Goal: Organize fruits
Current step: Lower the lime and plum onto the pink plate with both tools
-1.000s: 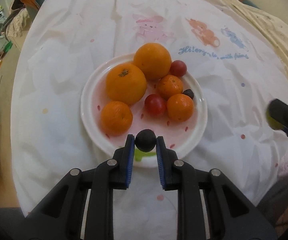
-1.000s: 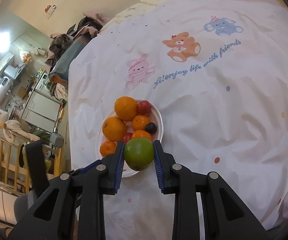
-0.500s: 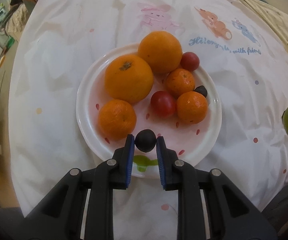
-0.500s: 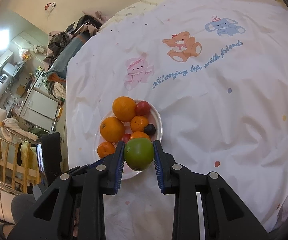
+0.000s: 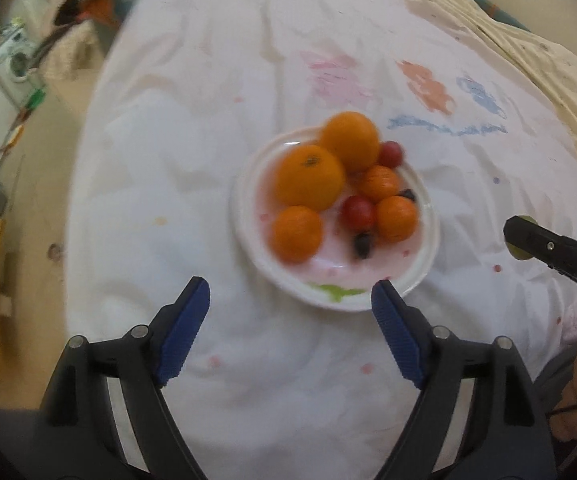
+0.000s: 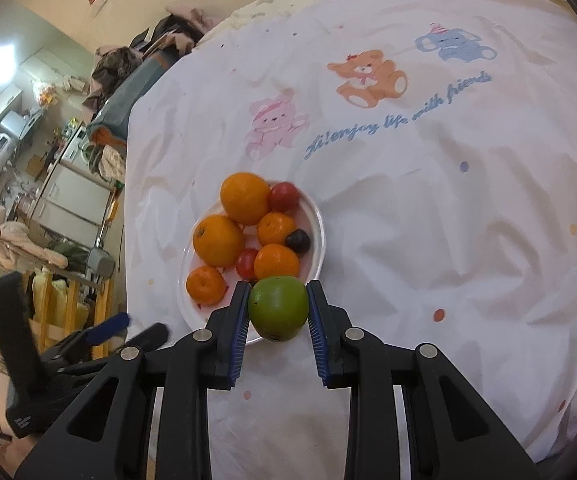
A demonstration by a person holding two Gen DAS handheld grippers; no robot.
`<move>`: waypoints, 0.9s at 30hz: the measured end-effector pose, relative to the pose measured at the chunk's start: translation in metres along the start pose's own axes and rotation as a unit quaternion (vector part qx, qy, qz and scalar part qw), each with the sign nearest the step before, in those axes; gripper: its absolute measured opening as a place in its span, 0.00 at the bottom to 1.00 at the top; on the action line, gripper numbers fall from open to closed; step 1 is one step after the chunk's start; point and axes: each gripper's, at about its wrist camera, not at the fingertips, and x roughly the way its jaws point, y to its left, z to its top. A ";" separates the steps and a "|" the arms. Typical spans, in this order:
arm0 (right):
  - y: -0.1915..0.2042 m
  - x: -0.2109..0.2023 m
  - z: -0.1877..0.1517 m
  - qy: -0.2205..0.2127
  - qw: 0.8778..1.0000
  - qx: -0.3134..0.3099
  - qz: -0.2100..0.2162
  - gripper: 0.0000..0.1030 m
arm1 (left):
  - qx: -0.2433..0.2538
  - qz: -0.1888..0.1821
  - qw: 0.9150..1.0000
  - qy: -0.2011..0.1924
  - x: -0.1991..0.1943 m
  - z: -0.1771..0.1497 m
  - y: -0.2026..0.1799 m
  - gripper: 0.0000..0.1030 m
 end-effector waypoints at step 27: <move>0.062 0.123 -0.012 0.101 0.989 -0.107 -0.003 0.29 | -0.098 -0.001 0.995 -0.017 -0.004 -0.002 0.053 0.78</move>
